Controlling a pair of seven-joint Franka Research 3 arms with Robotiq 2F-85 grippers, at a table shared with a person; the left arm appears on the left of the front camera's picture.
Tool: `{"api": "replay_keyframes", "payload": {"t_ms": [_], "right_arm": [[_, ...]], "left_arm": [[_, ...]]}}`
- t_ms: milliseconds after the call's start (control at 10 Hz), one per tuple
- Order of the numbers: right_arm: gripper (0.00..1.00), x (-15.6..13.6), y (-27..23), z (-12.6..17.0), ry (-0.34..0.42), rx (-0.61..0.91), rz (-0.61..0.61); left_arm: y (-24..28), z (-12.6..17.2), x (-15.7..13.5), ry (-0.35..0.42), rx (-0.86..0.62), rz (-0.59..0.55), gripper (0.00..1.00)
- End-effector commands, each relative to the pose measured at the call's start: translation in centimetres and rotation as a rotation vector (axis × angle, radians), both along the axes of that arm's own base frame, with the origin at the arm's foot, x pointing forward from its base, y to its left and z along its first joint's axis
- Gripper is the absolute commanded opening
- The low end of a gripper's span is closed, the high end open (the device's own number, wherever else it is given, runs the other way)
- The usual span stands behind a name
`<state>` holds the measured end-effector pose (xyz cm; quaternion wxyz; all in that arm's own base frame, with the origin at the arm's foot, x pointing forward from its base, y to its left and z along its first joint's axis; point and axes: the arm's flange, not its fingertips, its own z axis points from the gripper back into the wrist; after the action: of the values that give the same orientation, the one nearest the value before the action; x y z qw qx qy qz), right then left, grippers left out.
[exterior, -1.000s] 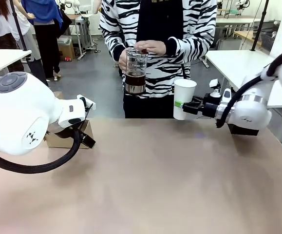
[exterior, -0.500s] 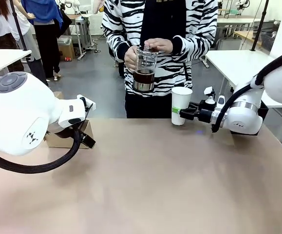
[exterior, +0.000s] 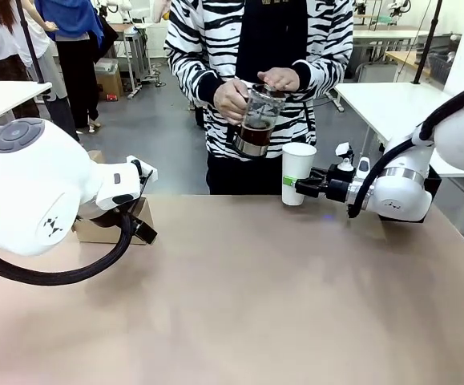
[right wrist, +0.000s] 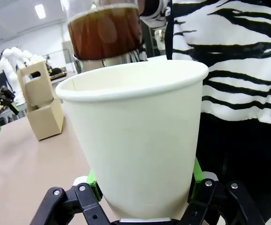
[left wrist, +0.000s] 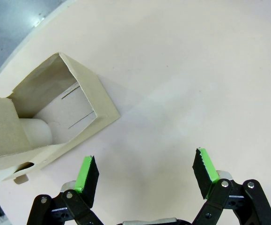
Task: Pour a drink into a cup and package it in a carrier.
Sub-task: When a person places the Paper Cup Lid on the 600 ml Paper Cup , lift the 600 ml Paper Cup.
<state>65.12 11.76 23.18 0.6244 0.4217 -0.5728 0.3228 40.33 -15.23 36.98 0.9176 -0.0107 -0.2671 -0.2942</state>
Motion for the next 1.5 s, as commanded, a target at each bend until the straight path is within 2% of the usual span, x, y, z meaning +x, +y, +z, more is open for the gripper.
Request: {"api": "replay_keyframes", "payload": {"t_ms": [0, 1400], "right_arm": [[0.80, 0.01, 0.13, 0.34, 0.002, 0.013, -0.001], [0.80, 0.01, 0.13, 0.34, 0.002, 0.013, -0.001]], "left_arm": [[0.04, 0.05, -0.02, 0.000, -0.003, 0.000, 1.00], [0.04, 0.05, -0.02, 0.000, -0.003, 0.000, 1.00]]}}
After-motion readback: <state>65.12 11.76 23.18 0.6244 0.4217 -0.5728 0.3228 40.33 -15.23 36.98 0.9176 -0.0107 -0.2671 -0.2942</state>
